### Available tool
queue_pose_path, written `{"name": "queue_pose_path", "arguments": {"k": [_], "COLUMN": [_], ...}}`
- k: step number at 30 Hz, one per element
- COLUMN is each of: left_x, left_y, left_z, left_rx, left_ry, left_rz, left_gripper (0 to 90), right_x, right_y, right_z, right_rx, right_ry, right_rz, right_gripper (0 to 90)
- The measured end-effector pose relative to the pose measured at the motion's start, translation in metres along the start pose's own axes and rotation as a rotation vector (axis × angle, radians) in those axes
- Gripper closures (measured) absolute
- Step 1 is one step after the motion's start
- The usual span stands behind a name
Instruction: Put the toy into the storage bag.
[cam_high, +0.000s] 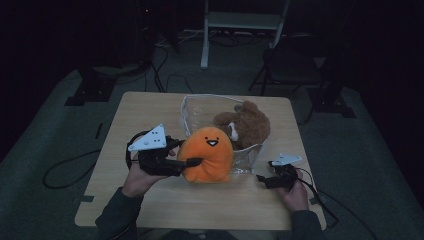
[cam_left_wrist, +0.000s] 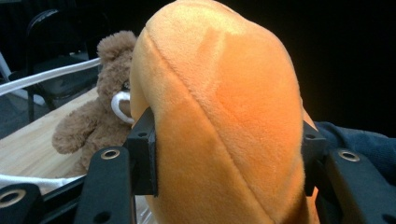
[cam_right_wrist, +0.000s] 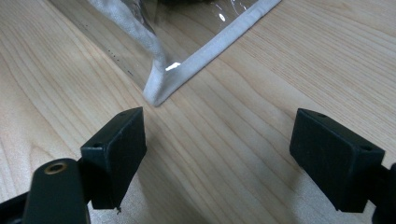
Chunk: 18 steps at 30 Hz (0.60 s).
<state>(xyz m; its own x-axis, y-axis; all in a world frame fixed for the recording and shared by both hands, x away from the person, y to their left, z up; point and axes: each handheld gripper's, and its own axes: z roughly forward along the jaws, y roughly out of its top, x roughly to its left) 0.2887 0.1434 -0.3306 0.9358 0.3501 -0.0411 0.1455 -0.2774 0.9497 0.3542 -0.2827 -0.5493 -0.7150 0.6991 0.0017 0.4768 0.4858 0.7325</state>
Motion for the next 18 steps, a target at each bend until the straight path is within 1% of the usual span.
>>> {"name": "queue_pose_path", "arguments": {"k": [5,6,8,11,12,18], "left_x": [0.000,0.000,0.001,0.001,0.002,0.003], "left_y": [0.003,0.007,0.009,0.010,0.013,0.019], "left_z": [0.000,0.000,0.000,0.000,0.001,0.000], "left_rx": [-0.003,-0.007,-0.013,-0.015,-0.019,-0.030], "left_ry": [-0.005,-0.005,-0.010,-0.009,-0.006,-0.005], "left_rz": [0.004,0.011,0.013,0.015,0.019,0.024], "left_gripper": [43.3,43.3,43.3,43.3,43.3,43.3], "right_x": [0.000,0.000,0.000,0.000,0.000,0.000], "right_y": [0.000,0.000,0.000,0.000,0.000,0.000], "right_z": [0.000,0.000,0.000,0.000,0.000,0.000], "right_rx": [0.000,0.000,-0.001,0.000,0.000,0.000], "right_ry": [0.000,0.000,0.000,0.000,0.000,0.000], "right_rz": [0.000,0.000,0.000,0.000,-0.001,-0.001], "right_gripper": [17.9,17.9,17.9,17.9,17.9,17.9]}}
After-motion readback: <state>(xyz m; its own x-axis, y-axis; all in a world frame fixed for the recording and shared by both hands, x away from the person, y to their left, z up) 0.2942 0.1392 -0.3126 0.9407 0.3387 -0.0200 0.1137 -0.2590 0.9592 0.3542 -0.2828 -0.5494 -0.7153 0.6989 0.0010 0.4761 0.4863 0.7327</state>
